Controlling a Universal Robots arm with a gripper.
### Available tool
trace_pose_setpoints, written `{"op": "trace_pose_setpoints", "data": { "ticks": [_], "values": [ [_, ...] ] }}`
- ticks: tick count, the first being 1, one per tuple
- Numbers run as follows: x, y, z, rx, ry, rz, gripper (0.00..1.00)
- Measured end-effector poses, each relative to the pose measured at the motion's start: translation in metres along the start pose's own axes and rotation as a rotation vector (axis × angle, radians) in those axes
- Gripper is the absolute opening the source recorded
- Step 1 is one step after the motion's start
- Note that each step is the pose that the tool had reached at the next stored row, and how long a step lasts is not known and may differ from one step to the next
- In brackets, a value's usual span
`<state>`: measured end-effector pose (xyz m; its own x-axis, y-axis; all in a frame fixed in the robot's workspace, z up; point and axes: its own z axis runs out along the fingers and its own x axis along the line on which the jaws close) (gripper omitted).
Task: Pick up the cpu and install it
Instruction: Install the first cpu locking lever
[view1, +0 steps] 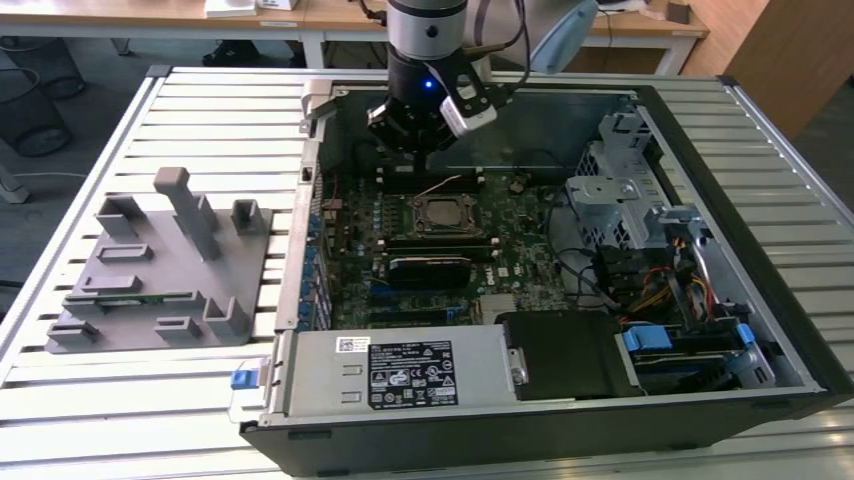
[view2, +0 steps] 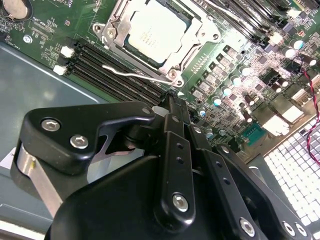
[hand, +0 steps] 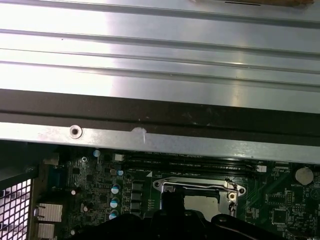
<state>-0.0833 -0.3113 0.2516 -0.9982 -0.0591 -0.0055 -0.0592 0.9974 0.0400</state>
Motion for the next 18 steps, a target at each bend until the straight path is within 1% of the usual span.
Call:
{"op": "trace_pose_setpoints", "data": {
  "ticks": [7,9,10,13,14,15,17,18],
  "values": [
    [-0.0001,0.0000,0.0000,0.0000,0.0000,0.000,0.11],
    [-0.0002,0.0000,0.0000,-0.0015,-0.0001,0.000,0.11],
    [-0.0002,-0.0001,0.0000,-0.0041,-0.0002,0.000,0.11],
    [-0.0001,-0.0007,0.0005,-0.0223,-0.0013,0.000,0.11],
    [0.0000,-0.0015,0.0010,-0.0270,-0.0015,0.000,0.11],
    [0.0000,-0.0028,0.0018,-0.0300,-0.0017,0.000,0.11],
    [0.0001,-0.0063,0.0038,-0.0401,-0.0025,0.000,0.11],
    [-0.0002,-0.0071,0.0046,-0.0429,-0.0026,0.000,0.11]
  ]
}}
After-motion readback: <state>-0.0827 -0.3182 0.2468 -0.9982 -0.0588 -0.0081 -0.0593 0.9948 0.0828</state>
